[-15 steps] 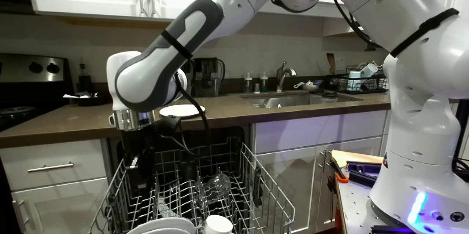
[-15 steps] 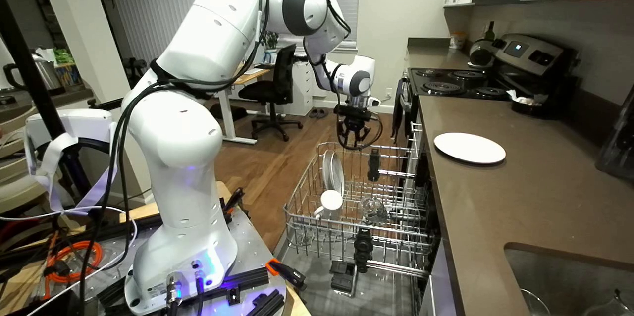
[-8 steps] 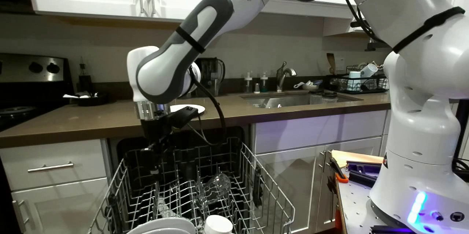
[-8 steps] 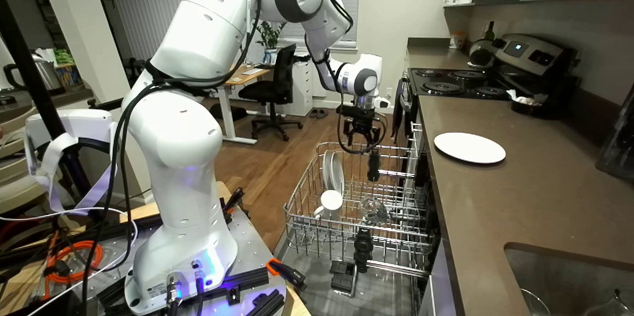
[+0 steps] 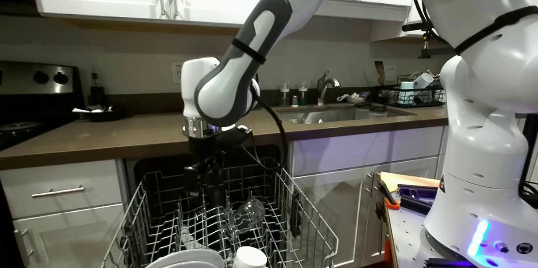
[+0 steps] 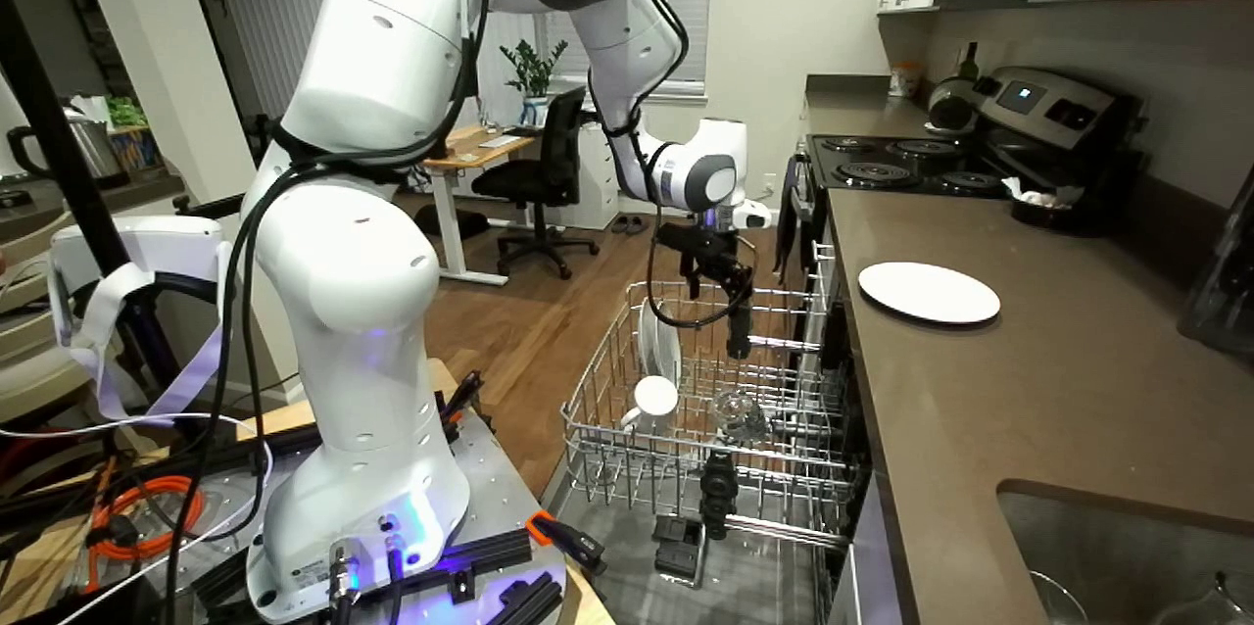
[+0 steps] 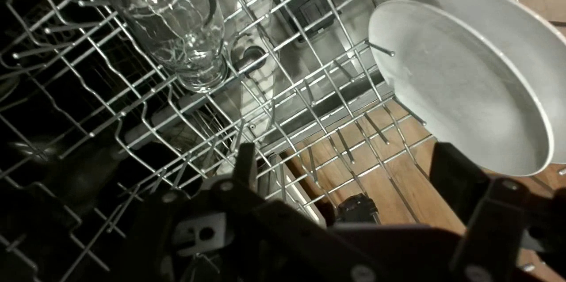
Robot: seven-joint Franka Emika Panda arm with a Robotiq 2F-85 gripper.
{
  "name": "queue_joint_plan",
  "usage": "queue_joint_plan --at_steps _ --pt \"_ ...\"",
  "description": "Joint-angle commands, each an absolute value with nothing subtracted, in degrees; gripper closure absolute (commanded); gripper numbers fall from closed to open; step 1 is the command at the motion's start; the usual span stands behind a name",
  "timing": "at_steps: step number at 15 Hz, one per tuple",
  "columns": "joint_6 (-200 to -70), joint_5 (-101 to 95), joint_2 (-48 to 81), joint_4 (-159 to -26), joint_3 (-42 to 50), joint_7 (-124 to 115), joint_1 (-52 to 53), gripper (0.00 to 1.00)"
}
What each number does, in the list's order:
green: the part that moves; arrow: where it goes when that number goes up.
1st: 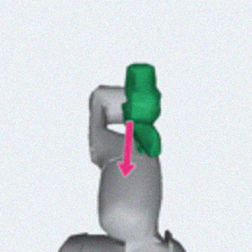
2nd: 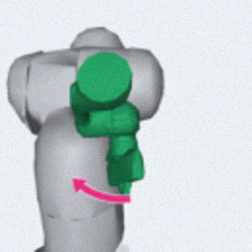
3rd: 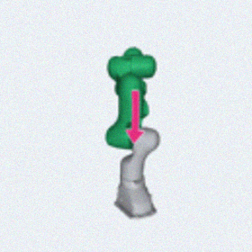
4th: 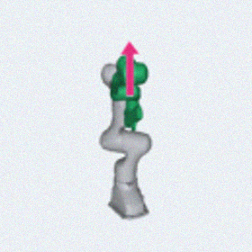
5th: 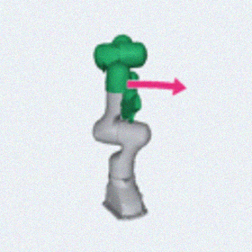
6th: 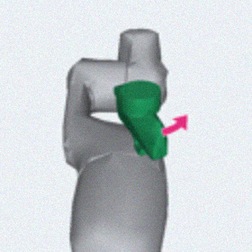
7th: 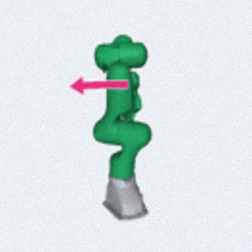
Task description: Take the two white plates one after the other and put them vertically in the dishwasher then move the glass bottle to the right
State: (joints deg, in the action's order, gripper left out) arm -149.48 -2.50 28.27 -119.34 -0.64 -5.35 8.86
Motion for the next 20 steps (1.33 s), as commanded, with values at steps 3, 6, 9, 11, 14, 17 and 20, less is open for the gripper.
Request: queue_joint_plan --at_steps 3,6,9,11,14,17,20 --pt "-161.17 -3.77 22.59 -131.63 2.48 -9.66 8.97 0.00" --pt "-165.71 -4.18 21.97 -134.85 4.97 -10.68 9.31 0.00" --pt "-168.61 -4.98 21.81 -136.65 7.83 -10.99 10.31 0.00" --pt "-168.48 -4.44 21.82 -137.08 8.49 -10.66 10.09 0.00" --pt "-166.35 -3.62 23.65 -134.84 7.51 -9.51 8.68 0.00" --pt "-165.31 -3.65 23.48 -134.82 7.66 -10.20 8.65 0.00" --pt "-166.49 -4.43 23.87 -134.62 8.00 -10.47 9.35 0.00"
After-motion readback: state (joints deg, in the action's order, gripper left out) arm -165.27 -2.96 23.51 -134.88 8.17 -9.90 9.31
